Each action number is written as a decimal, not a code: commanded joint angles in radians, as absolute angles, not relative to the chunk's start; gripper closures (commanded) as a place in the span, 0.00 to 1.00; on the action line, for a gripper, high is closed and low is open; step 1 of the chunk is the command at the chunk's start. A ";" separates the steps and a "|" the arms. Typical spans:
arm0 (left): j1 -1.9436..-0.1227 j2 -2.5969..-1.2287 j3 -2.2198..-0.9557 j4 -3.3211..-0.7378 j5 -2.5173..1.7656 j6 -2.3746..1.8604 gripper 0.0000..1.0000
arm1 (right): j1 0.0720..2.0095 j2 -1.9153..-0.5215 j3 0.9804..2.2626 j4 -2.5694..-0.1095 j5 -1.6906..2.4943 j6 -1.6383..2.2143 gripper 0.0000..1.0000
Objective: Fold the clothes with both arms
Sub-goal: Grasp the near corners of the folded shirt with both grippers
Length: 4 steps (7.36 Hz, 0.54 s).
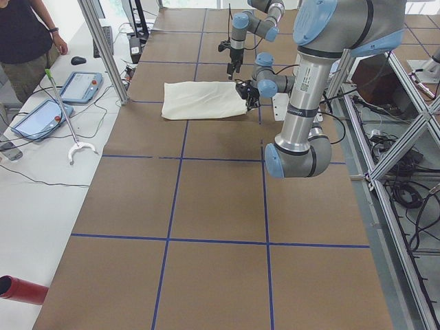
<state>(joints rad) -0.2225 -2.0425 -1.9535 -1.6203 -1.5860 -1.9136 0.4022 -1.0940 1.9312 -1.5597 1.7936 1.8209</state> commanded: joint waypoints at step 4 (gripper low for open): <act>-0.222 -2.051 -1.953 -1.623 -1.588 -1.896 1.00 | 0.302 -1.078 1.809 -1.555 1.709 2.017 0.00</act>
